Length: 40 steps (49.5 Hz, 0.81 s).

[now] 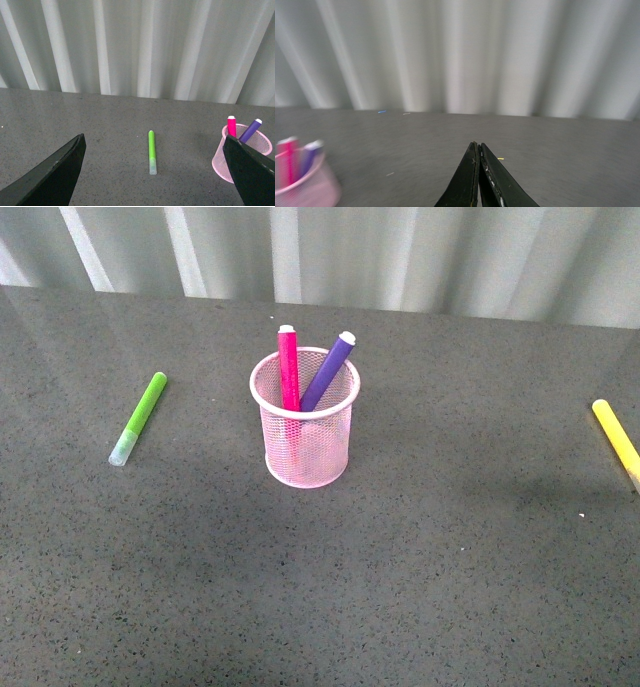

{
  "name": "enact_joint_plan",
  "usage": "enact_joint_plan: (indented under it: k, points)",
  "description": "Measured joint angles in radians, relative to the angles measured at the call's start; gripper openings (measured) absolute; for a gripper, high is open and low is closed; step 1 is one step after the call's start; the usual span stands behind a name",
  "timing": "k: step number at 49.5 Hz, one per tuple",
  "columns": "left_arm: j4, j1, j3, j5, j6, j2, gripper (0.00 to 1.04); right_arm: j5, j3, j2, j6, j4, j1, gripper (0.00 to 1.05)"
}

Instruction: Insert purple and pink pens into pink cup

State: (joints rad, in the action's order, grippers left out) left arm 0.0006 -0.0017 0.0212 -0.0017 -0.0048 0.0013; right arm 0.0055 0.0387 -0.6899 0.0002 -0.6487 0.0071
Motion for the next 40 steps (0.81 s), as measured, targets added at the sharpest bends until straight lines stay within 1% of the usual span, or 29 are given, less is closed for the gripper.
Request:
enact_joint_plan:
  k: [2, 17, 40]
  points:
    - [0.000, 0.000, 0.000, 0.001, 0.000, 0.000, 0.98, 0.000, -0.016, 0.016, 0.000, -0.010, -0.003, 0.03]
    - [0.000, 0.000, 0.000, 0.002, 0.000, 0.000, 0.98, -0.004, -0.019, 0.186, 0.000, 0.149, -0.005, 0.03]
    - [0.000, 0.000, 0.000, 0.002, 0.000, 0.000, 0.98, -0.003, -0.020, 0.385, 0.000, 0.341, -0.005, 0.03]
